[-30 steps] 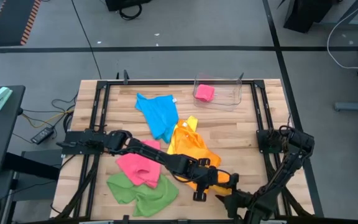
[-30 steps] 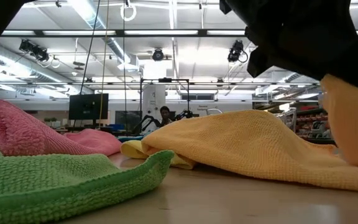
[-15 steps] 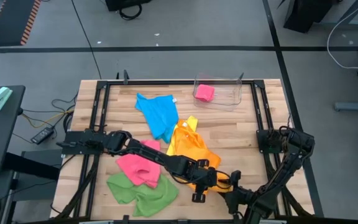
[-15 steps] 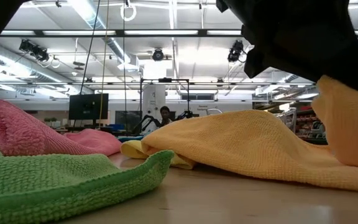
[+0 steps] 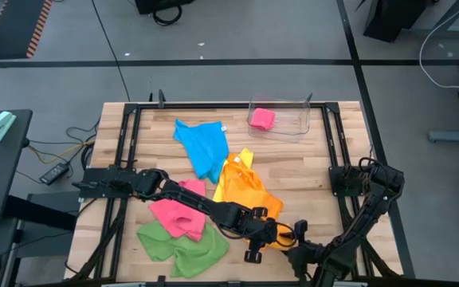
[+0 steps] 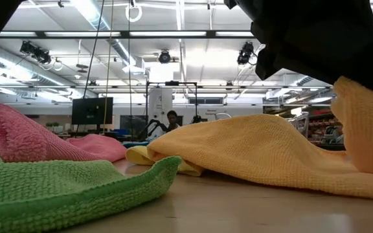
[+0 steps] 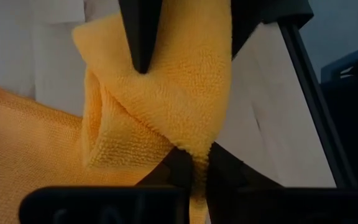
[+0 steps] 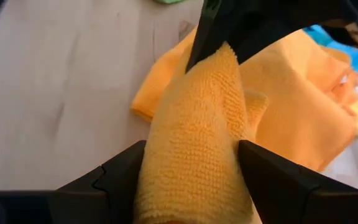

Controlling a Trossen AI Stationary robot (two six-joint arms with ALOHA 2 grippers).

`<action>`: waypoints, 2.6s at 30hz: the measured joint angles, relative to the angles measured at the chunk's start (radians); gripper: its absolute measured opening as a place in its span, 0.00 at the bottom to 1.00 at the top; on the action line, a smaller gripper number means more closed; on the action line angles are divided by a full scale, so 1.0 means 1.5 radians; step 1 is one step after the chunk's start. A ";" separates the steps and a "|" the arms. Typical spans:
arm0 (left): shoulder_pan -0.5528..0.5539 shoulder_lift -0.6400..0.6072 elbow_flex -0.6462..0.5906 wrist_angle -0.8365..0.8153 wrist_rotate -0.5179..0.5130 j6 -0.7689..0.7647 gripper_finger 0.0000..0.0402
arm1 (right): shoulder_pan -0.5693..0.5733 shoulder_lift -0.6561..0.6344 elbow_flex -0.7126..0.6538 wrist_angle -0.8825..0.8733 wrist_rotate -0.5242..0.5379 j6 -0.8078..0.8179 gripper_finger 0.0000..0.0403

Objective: Fold microfiber towels
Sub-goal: Stack the folded right orange microfiber cloth on top of the folded pink microfiber cloth

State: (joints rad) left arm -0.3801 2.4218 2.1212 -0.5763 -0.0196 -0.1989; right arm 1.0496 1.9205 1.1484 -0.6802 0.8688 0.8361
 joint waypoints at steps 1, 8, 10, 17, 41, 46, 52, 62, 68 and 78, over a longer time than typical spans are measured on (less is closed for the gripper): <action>0.000 0.000 0.000 0.000 0.000 0.000 0.09 | 0.000 0.000 0.000 0.002 0.005 0.001 0.64; -0.004 0.001 0.000 -0.006 -0.001 0.000 0.08 | -0.011 -0.010 0.001 -0.001 0.001 -0.014 0.72; -0.004 0.001 0.000 -0.008 -0.001 0.000 0.07 | -0.010 -0.013 0.001 -0.001 0.002 -0.023 0.77; -0.004 0.002 0.000 -0.014 -0.001 -0.004 0.10 | -0.011 -0.017 0.000 0.024 0.016 -0.041 0.93; -0.014 0.002 0.000 -0.019 -0.001 0.031 0.17 | -0.037 -0.014 -0.050 0.145 -0.082 -0.105 0.28; -0.031 -0.036 0.000 -0.011 -0.028 0.068 0.30 | -0.021 -0.030 -0.029 0.094 -0.097 -0.118 0.11; -0.068 -0.039 -0.001 0.022 -0.165 0.112 0.46 | 0.002 -0.097 -0.020 0.022 -0.089 -0.059 0.10; -0.074 -0.037 0.000 0.115 -0.275 0.145 0.75 | -0.018 -0.136 -0.023 0.019 -0.098 -0.048 0.09; -0.046 -0.036 -0.002 0.106 -0.244 0.111 0.79 | -0.017 -0.160 -0.023 0.022 -0.079 -0.057 0.09; -0.016 -0.036 -0.002 0.093 -0.099 0.091 0.63 | -0.017 -0.185 -0.023 0.023 -0.061 -0.077 0.10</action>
State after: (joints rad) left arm -0.4042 2.3676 2.1189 -0.4363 -0.1687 -0.0623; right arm 1.0241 1.6432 1.1141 -0.6464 0.7773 0.7211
